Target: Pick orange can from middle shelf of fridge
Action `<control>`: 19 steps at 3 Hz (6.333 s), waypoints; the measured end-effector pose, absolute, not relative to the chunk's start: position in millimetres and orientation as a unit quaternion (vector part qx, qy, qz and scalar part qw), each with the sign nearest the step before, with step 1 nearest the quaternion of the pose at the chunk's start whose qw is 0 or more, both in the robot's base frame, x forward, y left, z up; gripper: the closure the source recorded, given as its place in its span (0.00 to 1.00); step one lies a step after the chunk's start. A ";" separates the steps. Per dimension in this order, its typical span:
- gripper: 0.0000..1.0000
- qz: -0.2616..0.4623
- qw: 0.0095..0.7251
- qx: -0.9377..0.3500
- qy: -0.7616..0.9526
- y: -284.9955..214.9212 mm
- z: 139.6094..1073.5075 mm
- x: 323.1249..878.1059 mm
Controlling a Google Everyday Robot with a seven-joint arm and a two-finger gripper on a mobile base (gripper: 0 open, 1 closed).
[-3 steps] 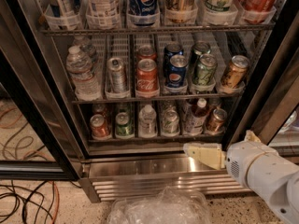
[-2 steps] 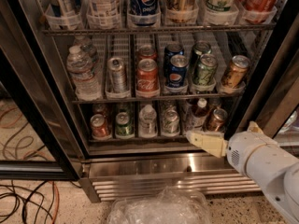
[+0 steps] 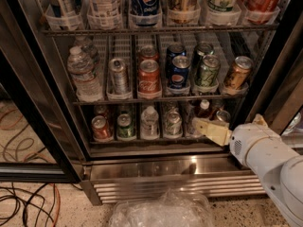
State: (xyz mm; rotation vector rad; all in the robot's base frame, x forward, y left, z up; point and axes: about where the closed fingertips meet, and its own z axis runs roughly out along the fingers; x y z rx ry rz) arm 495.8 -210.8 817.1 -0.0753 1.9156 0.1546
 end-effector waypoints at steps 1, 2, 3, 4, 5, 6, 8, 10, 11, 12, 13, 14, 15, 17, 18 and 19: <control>0.00 0.065 0.581 -0.018 0.811 -212.1 816.2 500.7; 0.11 0.070 0.602 0.004 0.796 -216.7 825.1 514.9; 0.16 0.075 0.615 0.018 0.784 -218.8 833.6 529.7; 0.24 0.067 0.628 0.026 0.775 -220.5 840.1 537.7; 0.26 0.063 0.639 0.035 0.766 -223.3 846.2 538.2; 0.26 0.056 0.648 0.046 0.758 -226.4 850.1 538.9; 0.27 0.042 0.653 0.056 0.754 -232.9 851.4 542.9; 0.38 0.033 0.654 0.066 0.753 -240.8 850.4 550.4; 0.38 0.029 0.655 0.080 0.751 -247.9 841.0 563.7; 0.37 0.026 0.657 0.083 0.749 -250.4 839.1 571.3; 0.37 0.017 0.660 0.088 0.746 -255.6 836.5 576.8; 0.38 0.007 0.667 0.098 0.738 -265.9 836.3 578.8; 0.39 0.006 0.679 0.113 0.725 -282.6 833.4 601.7; 0.38 -0.010 0.678 0.114 0.726 -289.2 838.5 619.2; 0.37 -0.016 0.677 0.111 0.728 -288.4 841.9 641.8; 0.37 -0.019 0.675 0.114 0.729 -290.4 838.9 647.7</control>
Offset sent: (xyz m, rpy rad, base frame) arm 0.0361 -0.0143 0.0168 0.1049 -0.1295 -0.1028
